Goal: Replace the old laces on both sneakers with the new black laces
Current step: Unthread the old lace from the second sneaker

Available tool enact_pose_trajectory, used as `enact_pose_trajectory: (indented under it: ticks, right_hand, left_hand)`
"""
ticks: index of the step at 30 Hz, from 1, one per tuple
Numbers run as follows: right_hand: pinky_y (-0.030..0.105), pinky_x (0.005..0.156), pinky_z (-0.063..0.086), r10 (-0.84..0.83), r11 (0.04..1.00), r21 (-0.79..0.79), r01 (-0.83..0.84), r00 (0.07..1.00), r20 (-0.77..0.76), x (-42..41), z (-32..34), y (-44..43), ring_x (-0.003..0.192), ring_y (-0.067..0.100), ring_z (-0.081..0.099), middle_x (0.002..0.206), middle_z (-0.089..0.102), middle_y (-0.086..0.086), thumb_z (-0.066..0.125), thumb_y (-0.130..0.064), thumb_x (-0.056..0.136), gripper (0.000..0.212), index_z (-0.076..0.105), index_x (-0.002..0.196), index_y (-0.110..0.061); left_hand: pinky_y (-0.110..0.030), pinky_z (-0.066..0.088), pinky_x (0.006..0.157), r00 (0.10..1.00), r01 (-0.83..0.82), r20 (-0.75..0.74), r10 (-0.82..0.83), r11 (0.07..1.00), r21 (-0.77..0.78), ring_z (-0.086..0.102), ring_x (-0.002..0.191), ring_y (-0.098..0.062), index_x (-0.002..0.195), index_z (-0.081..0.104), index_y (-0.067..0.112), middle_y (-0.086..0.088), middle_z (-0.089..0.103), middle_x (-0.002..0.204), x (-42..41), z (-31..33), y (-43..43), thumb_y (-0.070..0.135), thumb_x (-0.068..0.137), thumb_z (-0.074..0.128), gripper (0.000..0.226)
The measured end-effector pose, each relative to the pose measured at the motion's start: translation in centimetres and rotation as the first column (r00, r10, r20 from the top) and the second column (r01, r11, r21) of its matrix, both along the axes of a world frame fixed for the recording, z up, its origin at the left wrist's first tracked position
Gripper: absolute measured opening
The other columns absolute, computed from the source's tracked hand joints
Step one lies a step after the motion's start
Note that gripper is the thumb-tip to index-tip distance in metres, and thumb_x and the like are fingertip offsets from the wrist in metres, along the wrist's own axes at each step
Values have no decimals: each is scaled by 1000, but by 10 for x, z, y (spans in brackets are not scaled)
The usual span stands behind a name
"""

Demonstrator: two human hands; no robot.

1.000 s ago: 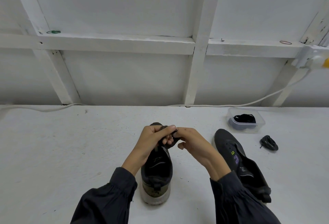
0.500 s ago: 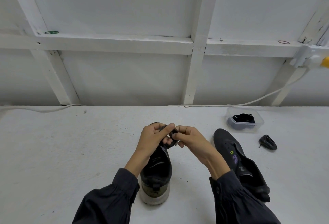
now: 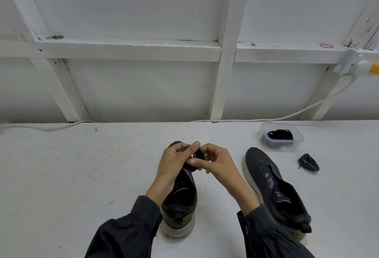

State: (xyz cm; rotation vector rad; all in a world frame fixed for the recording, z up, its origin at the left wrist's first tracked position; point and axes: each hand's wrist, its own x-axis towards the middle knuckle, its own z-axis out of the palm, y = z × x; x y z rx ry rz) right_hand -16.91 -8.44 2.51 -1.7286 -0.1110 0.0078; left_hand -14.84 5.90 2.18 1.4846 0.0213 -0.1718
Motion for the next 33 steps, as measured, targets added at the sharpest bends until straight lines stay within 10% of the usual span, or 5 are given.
enact_pose_trajectory:
  ticks: [11, 33]
  right_hand:
    - [34, 71, 58, 51, 994, 105, -42, 995, -81, 6, 12, -29, 85, 22, 69, 92, 70, 20, 63, -9, 93, 16, 65, 99, 5]
    - [30, 59, 54, -265, 895, 273, 352, 914, -308, -5, 23, -240, 71, 24, 65, 81, 68, 17, 70, -7, 86, 19, 62, 103, -4]
  left_hand:
    - [-24, 54, 71, 997, 76, -8, -77, 994, -82, 63, 69, -15, 99, 72, 2, -7, 67, 73, 0, 14, -16, 28, 85, 72, 28]
    - [-32, 57, 89, 939, 316, -132, -318, 948, -38, 71, 89, -20, 96, 72, 3, -9, 74, 94, 15, 19, -217, 14, 96, 60, 17]
